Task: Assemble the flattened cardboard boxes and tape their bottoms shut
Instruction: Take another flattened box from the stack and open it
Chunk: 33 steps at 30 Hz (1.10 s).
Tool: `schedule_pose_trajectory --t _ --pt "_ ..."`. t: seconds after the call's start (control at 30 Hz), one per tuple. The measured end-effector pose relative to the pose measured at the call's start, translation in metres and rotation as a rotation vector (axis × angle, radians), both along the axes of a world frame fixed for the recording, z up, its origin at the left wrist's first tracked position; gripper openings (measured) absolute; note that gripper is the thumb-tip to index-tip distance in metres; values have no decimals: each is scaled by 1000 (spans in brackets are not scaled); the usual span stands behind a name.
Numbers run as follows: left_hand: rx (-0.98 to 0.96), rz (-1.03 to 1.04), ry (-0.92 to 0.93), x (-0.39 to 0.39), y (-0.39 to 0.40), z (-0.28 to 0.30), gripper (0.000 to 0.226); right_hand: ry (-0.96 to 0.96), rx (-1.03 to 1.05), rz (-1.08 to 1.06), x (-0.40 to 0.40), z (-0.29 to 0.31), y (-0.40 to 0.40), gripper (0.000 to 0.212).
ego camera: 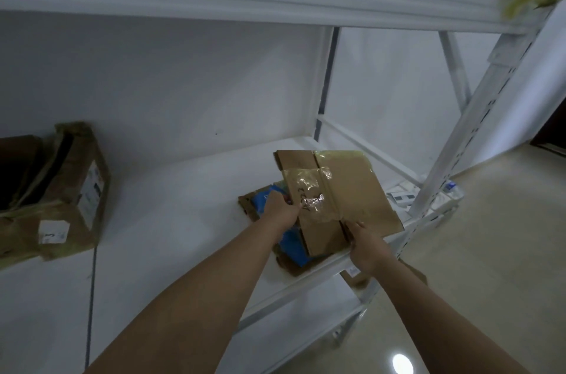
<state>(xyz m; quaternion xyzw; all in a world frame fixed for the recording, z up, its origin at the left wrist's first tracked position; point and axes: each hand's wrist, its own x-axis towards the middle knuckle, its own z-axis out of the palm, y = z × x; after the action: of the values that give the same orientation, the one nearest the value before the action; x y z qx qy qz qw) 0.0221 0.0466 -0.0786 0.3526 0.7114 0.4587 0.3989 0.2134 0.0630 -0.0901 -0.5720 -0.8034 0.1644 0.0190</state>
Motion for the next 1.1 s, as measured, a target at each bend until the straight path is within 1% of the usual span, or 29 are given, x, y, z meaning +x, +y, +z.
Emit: schedule_pose_trajectory --t 0.07,0.13,0.2,0.27,0.33,0.4,0.47,0.53,0.6,0.67,0.77,0.87,0.97,1.03,1.1 --pt "25 46 8 4 -1 5 19 27 71 -64 4 2 -2 46" --pt "86 95 72 -2 -6 15 23 68 160 -146 10 9 -4 39" --pt "157 168 127 -15 -19 33 25 90 272 -180 14 19 -5 38" --pt "207 223 142 -34 -37 49 31 124 379 -233 15 29 -6 38" --pt "236 261 171 -53 -60 60 33 201 402 -321 12 38 -8 48" --pt "257 312 201 -70 -87 65 32 331 335 -361 5 45 -13 60" --pt "282 368 207 -84 -113 65 30 556 205 -332 -11 52 -24 66" --pt "299 404 201 -94 -137 64 28 775 49 -293 -32 61 -41 63" --pt "317 427 174 -103 -159 65 29 895 -30 -239 -53 67 -60 59" --pt "339 404 179 -111 -180 68 29 952 -35 -187 -73 69 -78 57" --pt "379 343 276 -122 -211 74 38 972 -21 -109 -101 68 -101 54" --pt "430 355 321 -143 -244 78 41 1000 -9 -63 -130 70 -131 54" --pt "424 370 309 -181 -289 79 38 1026 12 -39 -164 70 -168 55" --pt "429 354 303 -212 -330 81 35 1046 25 -5 -193 70 -203 52" --pt "426 323 345 -247 -375 81 37 1083 17 30 -229 70 -244 47"
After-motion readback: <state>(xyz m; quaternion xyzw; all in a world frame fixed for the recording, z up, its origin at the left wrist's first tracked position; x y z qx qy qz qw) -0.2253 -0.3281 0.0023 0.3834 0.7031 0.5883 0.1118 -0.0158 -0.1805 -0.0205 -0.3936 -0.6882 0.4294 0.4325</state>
